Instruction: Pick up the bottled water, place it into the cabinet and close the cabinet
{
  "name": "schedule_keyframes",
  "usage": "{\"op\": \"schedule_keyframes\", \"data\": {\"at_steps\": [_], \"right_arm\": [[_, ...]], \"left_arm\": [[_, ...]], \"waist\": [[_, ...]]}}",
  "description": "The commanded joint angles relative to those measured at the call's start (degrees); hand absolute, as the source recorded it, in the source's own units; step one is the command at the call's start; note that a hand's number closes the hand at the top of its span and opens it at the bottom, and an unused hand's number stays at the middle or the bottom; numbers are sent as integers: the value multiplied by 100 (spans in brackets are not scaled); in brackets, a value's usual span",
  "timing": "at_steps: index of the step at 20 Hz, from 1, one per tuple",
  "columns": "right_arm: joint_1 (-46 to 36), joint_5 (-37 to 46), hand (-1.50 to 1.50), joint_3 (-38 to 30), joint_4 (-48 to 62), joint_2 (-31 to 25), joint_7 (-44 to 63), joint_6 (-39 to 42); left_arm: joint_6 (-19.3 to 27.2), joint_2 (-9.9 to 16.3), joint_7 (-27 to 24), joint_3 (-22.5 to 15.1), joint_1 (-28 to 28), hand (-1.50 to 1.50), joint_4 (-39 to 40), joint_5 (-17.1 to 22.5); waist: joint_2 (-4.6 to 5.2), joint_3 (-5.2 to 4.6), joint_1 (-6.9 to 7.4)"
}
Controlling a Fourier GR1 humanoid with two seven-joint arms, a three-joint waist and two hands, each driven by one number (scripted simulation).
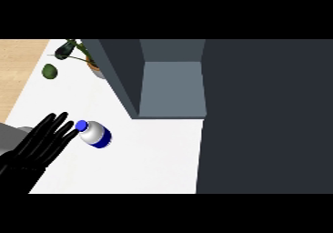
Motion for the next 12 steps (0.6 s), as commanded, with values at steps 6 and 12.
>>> {"op": "schedule_keyframes", "data": {"at_steps": [6, 12], "right_arm": [[156, 280, -150, 472, 27, 92, -208, -133], [395, 102, -150, 230, 114, -33, -554, 139]], "left_arm": [[-812, -24, -401, 580, 215, -150, 641, 56], [-1492, 226, -698, 1174, 245, -150, 994, 433]], "waist": [[7, -2, 12], [6, -2, 16]]}}
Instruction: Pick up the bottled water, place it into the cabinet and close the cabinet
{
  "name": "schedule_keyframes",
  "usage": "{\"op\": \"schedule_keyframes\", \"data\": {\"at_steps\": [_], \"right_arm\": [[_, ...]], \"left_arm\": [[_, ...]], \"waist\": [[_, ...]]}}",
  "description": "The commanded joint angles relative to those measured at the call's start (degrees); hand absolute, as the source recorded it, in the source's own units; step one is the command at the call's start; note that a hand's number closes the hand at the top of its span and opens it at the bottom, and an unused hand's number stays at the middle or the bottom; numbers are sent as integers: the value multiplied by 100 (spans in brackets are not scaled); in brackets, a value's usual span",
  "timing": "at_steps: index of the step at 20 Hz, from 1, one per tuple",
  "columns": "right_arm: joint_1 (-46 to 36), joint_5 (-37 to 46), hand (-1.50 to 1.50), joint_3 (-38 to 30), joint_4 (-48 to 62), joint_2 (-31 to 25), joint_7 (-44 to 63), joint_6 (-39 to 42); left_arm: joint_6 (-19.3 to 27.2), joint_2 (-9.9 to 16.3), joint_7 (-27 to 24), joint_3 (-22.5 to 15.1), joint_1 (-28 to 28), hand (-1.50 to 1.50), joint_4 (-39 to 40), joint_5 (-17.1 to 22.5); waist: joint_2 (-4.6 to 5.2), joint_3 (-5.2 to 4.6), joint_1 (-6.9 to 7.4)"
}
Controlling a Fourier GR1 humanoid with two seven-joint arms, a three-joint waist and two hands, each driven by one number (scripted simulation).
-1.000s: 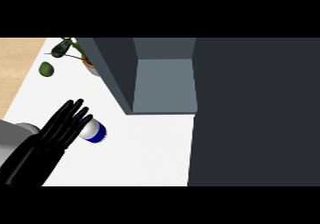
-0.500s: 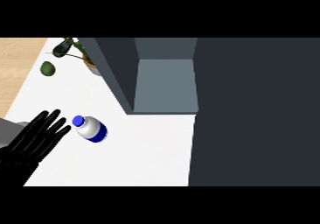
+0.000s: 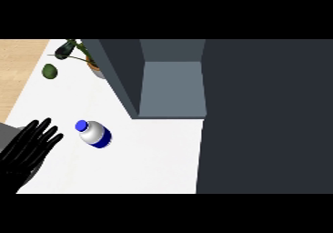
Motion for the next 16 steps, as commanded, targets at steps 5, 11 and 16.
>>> {"op": "schedule_keyframes", "data": {"at_steps": [5, 11, 16], "right_arm": [[243, -162, -150, -107, -218, -145, -141, 127], [159, 270, -150, 246, 127, -3, -334, 1], [555, -140, -150, -158, 368, -284, -991, 494]], "left_arm": [[-246, -336, -426, 210, 21, -150, 495, -507], [-511, 189, -563, 829, -744, -150, 1426, -334], [-953, 266, -1272, 920, -1031, -150, 2393, -1005]], "waist": [[0, -1, -5], [5, -2, -7], [4, 0, -33]]}}
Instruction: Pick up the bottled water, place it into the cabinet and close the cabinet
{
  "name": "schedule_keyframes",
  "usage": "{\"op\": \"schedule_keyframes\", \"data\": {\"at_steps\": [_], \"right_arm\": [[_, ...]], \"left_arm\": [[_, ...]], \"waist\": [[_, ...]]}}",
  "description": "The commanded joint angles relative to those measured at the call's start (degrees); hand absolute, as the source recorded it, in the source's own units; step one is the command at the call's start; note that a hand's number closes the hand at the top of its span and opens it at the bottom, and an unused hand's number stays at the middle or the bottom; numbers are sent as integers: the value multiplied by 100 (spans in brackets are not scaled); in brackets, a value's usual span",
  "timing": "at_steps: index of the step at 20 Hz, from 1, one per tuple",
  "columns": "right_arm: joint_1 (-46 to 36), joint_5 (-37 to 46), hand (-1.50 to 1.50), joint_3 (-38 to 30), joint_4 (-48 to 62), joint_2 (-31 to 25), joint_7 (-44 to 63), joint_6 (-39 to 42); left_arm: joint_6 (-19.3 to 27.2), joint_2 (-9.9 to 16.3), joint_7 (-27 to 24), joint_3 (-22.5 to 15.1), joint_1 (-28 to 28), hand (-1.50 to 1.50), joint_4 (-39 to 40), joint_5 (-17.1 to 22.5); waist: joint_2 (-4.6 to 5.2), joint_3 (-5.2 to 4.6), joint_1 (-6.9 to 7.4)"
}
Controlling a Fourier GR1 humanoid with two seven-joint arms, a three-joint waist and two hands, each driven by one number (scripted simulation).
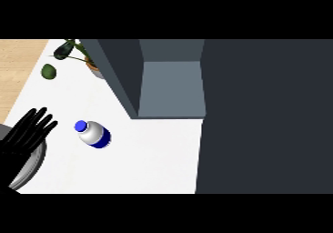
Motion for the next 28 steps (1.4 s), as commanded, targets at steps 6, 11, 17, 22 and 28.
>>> {"op": "schedule_keyframes", "data": {"at_steps": [6, 11, 17, 22, 28], "right_arm": [[-14, 62, -150, 118, -227, -74, 141, -79], [582, 174, -150, 286, 32, -122, -595, 146], [466, 440, -150, 616, 214, -45, -665, 80], [156, -1, -150, 118, 209, -163, -431, 77], [742, 201, -150, 546, -55, -153, -684, 62]], "left_arm": [[159, -7, -661, -80, -1158, -150, 1529, -1108], [-179, 188, -1533, -71, -1235, -150, 2511, -1670], [-112, 377, -2103, 72, -1975, -150, 4240, -2018], [-79, 369, -3174, -96, -2344, -150, 5704, -2652], [-137, 531, -3290, 7, -3031, -150, 6890, -2674]], "waist": [[7, 0, -14], [0, 1, -21], [10, -2, -52], [38, -10, -91], [30, -10, -119]]}}
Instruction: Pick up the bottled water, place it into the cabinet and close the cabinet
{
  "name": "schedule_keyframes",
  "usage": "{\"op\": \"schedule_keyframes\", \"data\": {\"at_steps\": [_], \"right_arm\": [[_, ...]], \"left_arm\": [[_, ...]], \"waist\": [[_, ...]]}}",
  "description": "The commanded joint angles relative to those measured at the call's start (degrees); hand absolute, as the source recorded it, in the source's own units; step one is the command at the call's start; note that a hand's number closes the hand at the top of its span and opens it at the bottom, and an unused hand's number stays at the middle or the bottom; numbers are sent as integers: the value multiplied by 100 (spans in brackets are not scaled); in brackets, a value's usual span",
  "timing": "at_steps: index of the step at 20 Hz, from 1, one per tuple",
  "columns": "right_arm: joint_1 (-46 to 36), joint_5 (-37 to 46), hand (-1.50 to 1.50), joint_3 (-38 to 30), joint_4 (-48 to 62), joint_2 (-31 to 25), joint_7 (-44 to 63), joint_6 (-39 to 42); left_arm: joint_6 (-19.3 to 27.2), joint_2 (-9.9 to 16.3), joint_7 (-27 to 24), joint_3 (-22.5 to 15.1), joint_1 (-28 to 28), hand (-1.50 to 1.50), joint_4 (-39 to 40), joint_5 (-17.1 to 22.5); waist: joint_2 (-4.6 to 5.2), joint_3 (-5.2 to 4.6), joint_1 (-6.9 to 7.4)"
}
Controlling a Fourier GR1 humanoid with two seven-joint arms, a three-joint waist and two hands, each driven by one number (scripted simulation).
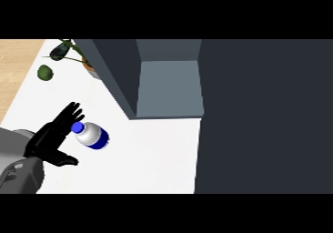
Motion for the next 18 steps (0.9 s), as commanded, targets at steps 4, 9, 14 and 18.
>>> {"op": "schedule_keyframes", "data": {"at_steps": [4, 9, 14, 18], "right_arm": [[142, -190, -150, -63, 32, -184, -95, 149], [-87, 203, -150, 210, -66, 14, -2, -124], [-574, -244, -150, -206, 79, -101, 359, -108], [-226, -42, -150, 6, 345, -67, -231, 64]], "left_arm": [[-101, 77, -977, -53, -545, -150, 1410, -359], [14, -54, -1212, -163, -783, -150, 1784, -523], [144, -218, -1388, -183, -826, -150, 2089, -579], [-15, -230, -1338, -110, -963, -150, 2241, -493]], "waist": [[18, -6, -46], [38, -15, -85], [50, -13, -37], [40, -12, -94]]}}
